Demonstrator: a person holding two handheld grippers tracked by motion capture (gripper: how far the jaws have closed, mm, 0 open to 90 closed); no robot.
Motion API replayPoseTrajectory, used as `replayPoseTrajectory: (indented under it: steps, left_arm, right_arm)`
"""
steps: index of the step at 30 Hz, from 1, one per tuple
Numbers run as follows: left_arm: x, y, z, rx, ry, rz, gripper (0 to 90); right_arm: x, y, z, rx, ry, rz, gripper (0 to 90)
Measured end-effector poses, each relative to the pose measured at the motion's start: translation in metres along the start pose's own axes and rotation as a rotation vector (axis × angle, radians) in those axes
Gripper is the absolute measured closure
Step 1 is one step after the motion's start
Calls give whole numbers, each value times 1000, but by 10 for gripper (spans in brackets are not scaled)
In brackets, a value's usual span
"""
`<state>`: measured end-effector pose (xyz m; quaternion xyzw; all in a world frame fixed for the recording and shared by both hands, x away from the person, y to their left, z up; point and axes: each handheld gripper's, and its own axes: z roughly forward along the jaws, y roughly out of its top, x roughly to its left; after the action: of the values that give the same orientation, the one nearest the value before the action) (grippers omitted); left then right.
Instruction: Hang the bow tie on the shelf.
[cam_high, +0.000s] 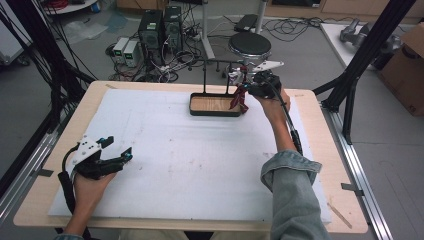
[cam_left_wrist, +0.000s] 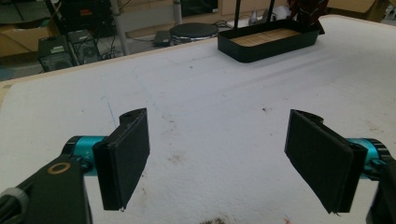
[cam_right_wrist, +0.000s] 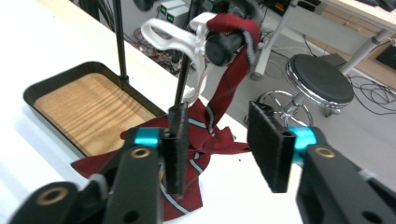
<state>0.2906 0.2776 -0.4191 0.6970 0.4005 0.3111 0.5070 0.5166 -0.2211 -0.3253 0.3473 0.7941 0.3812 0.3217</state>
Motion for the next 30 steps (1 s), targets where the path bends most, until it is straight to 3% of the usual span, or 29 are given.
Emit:
replayPoseTrajectory:
  steps: [7, 23, 30]
  left_arm:
    - [-1, 0, 1, 0, 3, 2, 225]
    - [-4, 0, 3, 11, 2, 11, 225]
    - [-3, 0, 2, 5, 7, 9, 224]
  right_arm:
    - [-5, 3, -22, -31, 12, -9, 471]
    - [-11, -5, -86, -137, -18, -9, 308]
    - [-15, -15, -117, -198, -50, 34, 214]
